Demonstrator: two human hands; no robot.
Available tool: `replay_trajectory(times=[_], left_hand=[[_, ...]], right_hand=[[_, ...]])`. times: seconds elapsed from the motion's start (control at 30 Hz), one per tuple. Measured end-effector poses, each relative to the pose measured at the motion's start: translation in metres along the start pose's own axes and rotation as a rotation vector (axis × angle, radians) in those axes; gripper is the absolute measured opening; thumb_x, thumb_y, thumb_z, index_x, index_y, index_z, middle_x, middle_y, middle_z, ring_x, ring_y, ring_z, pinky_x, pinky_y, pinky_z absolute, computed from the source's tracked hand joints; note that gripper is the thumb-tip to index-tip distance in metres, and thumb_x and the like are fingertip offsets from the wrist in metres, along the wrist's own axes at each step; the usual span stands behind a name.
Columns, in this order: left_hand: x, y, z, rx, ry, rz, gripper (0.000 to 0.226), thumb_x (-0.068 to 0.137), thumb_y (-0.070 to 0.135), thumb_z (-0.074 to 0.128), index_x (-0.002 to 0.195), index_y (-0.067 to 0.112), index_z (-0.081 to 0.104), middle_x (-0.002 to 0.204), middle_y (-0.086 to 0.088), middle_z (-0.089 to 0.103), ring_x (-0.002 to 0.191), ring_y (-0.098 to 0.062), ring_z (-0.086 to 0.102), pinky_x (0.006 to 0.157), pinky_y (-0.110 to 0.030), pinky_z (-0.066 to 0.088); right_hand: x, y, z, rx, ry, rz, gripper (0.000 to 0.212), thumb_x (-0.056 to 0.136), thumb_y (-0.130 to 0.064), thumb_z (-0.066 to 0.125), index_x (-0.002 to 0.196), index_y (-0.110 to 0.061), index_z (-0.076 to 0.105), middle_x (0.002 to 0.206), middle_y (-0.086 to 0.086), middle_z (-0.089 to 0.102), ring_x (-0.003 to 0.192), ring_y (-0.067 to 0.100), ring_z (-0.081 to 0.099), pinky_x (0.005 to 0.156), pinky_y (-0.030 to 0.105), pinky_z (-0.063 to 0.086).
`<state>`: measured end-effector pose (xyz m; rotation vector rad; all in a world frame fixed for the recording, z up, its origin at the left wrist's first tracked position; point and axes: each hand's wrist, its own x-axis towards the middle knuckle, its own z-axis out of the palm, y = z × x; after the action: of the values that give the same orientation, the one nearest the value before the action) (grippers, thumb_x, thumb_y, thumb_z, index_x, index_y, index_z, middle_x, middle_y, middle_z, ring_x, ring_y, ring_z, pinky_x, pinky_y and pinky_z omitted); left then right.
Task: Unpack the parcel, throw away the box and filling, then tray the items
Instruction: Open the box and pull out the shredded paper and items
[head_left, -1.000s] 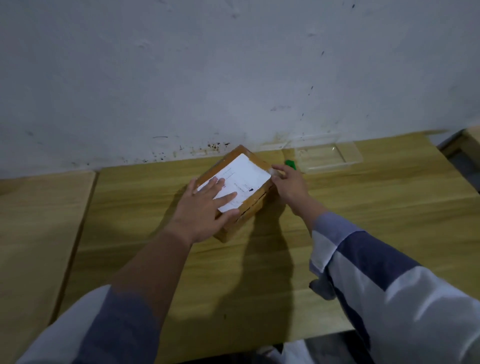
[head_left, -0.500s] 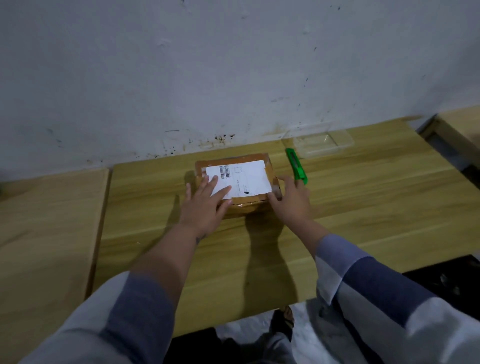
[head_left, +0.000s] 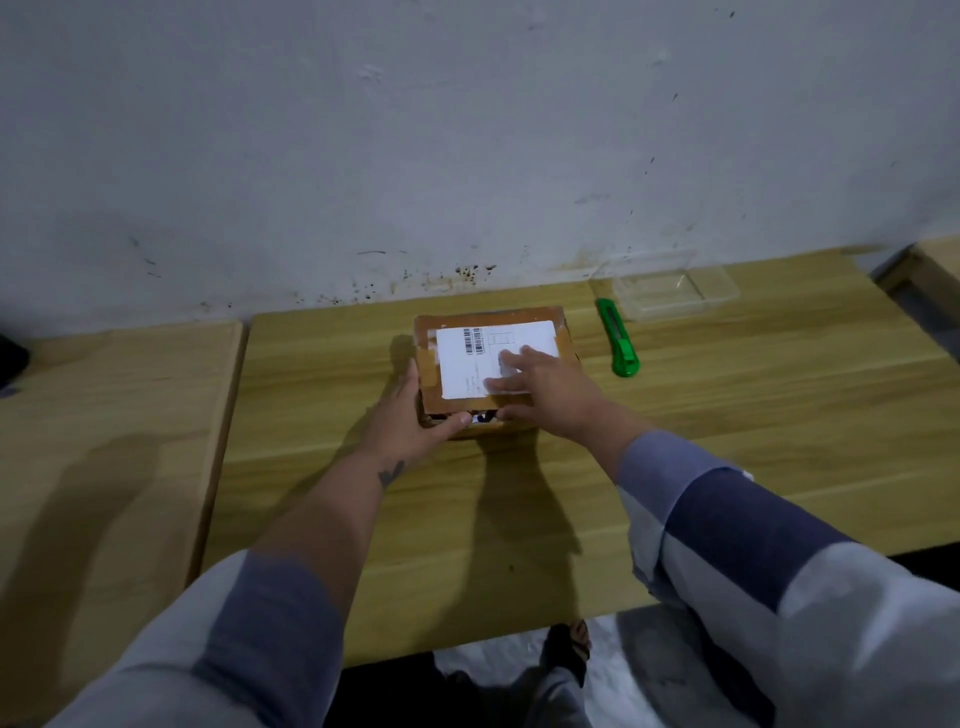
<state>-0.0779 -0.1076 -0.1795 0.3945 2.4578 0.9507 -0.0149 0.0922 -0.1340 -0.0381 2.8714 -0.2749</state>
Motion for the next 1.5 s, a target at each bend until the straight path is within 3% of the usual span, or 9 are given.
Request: replay_trajectory(times=[0.27,0.43,0.6,0.77,0.93,1.1,1.27,1.4,1.5], left_hand=[[-0.006,0.003,-0.001,-0.011,0.023,-0.007,0.122,0.047,0.091,0.054,0.147,0.044,0.003,0.151,0.007,0.038,0.135,-0.023,0.041,0.104,-0.051,0.042],[-0.01,0.008,0.0,-0.017,0.043,-0.02,0.121,0.052,0.086,0.057,0.15,0.038,0.004,0.153,0.003,0.035,0.137,-0.026,0.038,0.105,-0.052,0.041],[-0.013,0.011,0.001,-0.01,0.037,-0.016,0.122,0.051,0.09,0.05,0.15,0.037,0.002,0.154,0.003,0.034,0.139,-0.026,0.035,0.105,-0.053,0.04],[-0.014,0.008,0.004,-0.009,0.038,-0.004,0.108,0.07,0.072,0.059,0.152,0.032,0.002,0.151,0.002,0.038,0.136,-0.023,0.04,0.104,-0.048,0.042],[-0.015,0.004,0.001,-0.075,0.028,-0.013,0.119,0.053,0.09,0.05,0.15,0.038,0.006,0.148,0.005,0.042,0.132,-0.02,0.044,0.102,-0.046,0.044],[-0.017,0.014,0.002,-0.087,0.106,-0.074,0.073,0.09,0.063,0.039,0.151,0.033,0.013,0.152,0.001,0.035,0.137,-0.027,0.036,0.104,-0.043,0.036],[-0.009,0.025,-0.005,0.08,0.303,-0.056,0.046,0.095,0.051,0.042,0.132,0.027,0.052,0.117,0.004,0.065,0.09,-0.013,0.06,0.06,-0.025,0.045],[0.0,0.03,-0.003,0.193,0.411,-0.098,0.038,0.089,0.058,0.049,0.098,0.025,0.065,0.086,0.006,0.069,0.074,-0.014,0.063,0.057,-0.03,0.051],[0.002,0.032,0.003,0.252,0.46,-0.124,0.034,0.092,0.053,0.047,0.086,0.023,0.062,0.073,0.006,0.065,0.062,-0.012,0.058,0.045,-0.025,0.036]], right_hand=[[0.005,-0.005,0.0,-0.018,0.053,0.012,0.033,0.098,-0.031,0.039,0.125,-0.029,0.057,0.118,0.009,0.058,0.099,0.028,0.058,0.07,0.031,0.038],[0.0,-0.007,-0.014,0.06,0.13,-0.017,0.03,0.098,-0.022,0.042,0.118,-0.02,0.064,0.114,0.01,0.067,0.101,0.029,0.061,0.067,0.026,0.035],[-0.006,-0.006,-0.008,0.046,0.155,-0.074,0.029,0.091,-0.023,0.049,0.117,-0.025,0.062,0.124,0.0,0.063,0.114,0.022,0.056,0.081,0.033,0.048],[0.001,-0.012,-0.002,-0.031,0.067,-0.135,0.051,0.091,-0.027,0.053,0.14,-0.031,0.04,0.153,0.001,0.032,0.143,0.024,0.024,0.113,0.049,0.029],[0.008,-0.02,-0.004,-0.041,0.002,-0.179,0.047,0.094,-0.023,0.047,0.141,-0.027,0.041,0.153,-0.001,0.034,0.143,0.024,0.026,0.111,0.049,0.033],[0.005,-0.021,-0.001,-0.005,-0.012,-0.169,0.047,0.095,-0.016,0.045,0.142,-0.024,0.04,0.153,0.001,0.035,0.143,0.026,0.027,0.11,0.047,0.034],[0.004,-0.021,-0.002,-0.004,-0.044,-0.157,0.049,0.096,-0.016,0.043,0.143,-0.026,0.037,0.156,-0.004,0.029,0.146,0.02,0.019,0.113,0.045,0.029],[0.001,-0.022,-0.001,-0.002,-0.027,-0.149,0.048,0.097,-0.017,0.042,0.143,-0.027,0.037,0.155,-0.004,0.031,0.145,0.02,0.022,0.111,0.044,0.031],[0.001,-0.023,-0.002,0.003,-0.027,-0.145,0.047,0.097,-0.016,0.042,0.142,-0.026,0.039,0.152,-0.002,0.035,0.142,0.022,0.026,0.11,0.046,0.033]])
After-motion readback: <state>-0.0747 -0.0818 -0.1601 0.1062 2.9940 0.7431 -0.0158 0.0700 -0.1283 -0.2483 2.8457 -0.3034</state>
